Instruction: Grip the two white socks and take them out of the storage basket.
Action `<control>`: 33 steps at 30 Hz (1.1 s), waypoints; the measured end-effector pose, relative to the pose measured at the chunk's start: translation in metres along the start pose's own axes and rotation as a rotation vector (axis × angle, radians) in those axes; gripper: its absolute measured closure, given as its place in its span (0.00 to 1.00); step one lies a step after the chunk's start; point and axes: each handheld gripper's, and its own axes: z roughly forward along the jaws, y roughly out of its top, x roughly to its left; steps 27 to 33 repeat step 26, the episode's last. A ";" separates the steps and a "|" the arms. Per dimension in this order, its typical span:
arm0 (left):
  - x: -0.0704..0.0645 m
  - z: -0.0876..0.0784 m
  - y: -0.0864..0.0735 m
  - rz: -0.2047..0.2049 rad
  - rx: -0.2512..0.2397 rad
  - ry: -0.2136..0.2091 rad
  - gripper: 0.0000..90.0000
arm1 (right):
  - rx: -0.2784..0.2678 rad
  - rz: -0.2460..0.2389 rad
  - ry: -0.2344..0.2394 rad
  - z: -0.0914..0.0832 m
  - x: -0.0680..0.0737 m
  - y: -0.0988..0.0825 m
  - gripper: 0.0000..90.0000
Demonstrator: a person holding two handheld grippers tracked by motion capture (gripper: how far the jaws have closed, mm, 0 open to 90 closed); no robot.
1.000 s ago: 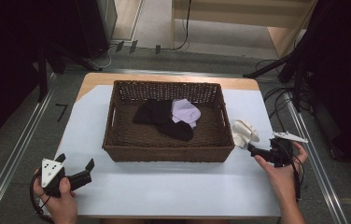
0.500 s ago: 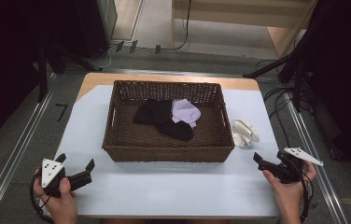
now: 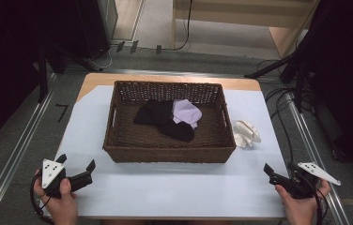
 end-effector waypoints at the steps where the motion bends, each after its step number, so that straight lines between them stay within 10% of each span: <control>1: 0.000 0.000 0.000 0.000 0.000 -0.001 0.00 | -0.003 0.002 0.000 -0.002 -0.002 -0.001 0.04; 33: 0.002 0.001 0.001 -0.006 0.014 -0.019 0.00 | -0.056 0.009 -0.043 -0.017 -0.013 -0.029 0.09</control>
